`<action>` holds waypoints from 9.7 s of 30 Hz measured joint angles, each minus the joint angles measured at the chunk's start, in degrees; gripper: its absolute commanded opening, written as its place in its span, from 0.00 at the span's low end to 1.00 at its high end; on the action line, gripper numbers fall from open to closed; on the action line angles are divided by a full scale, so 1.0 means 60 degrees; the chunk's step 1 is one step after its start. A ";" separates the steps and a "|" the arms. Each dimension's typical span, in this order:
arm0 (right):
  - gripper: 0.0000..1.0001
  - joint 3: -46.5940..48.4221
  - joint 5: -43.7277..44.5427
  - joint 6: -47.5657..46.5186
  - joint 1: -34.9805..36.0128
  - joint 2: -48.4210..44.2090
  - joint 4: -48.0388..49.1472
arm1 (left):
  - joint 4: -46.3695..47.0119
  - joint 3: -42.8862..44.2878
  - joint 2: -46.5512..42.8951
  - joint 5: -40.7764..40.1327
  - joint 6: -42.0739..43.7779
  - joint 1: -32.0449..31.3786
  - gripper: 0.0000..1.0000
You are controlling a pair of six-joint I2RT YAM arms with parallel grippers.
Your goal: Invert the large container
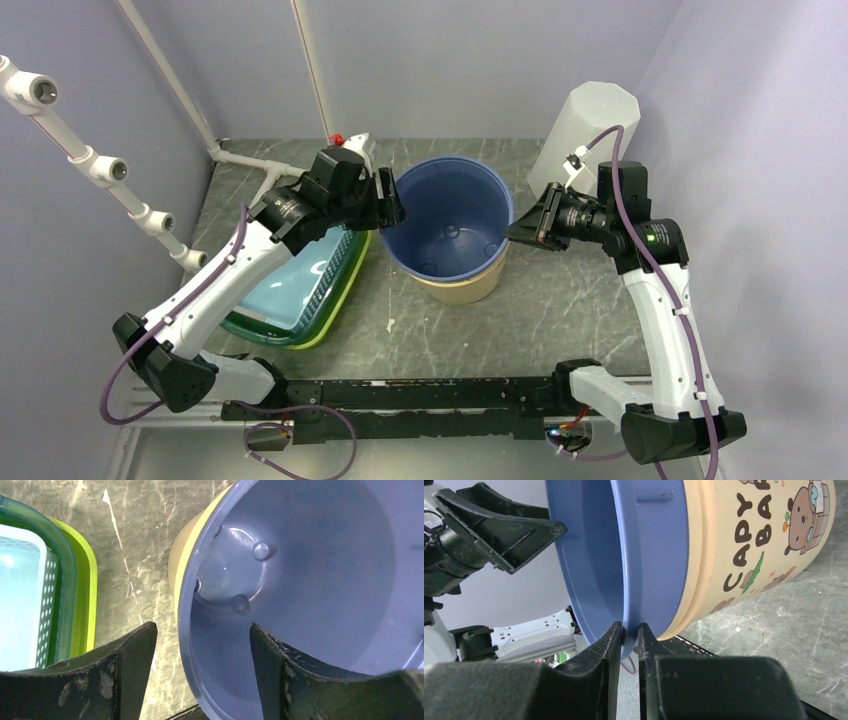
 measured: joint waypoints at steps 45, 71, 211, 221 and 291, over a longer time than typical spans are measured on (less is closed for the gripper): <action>0.42 0.0397 0.1406 -0.0393 0.0149 0.0295 -0.0710 | -0.0138 0.0590 0.0466 0.2473 0.0659 0.0430 0.03; 0.00 0.1195 0.4062 -0.0528 0.2368 0.1166 -0.1195 | -0.2164 0.1632 -0.0033 0.2616 0.1169 0.0372 0.52; 0.00 0.1173 0.7901 0.0131 0.1322 -0.2601 -0.2925 | 0.1861 -0.2269 -0.0488 0.2240 -0.1217 0.0437 0.83; 0.00 -0.0211 0.7009 0.0459 0.1330 -0.2313 -0.1453 | 0.2426 -0.2215 0.0175 0.2732 -0.1286 0.1351 0.85; 0.50 0.0692 0.2135 -0.1249 0.1370 -0.0831 -0.0747 | 0.0448 -0.2652 -0.1271 0.1843 -0.0127 -0.0816 0.03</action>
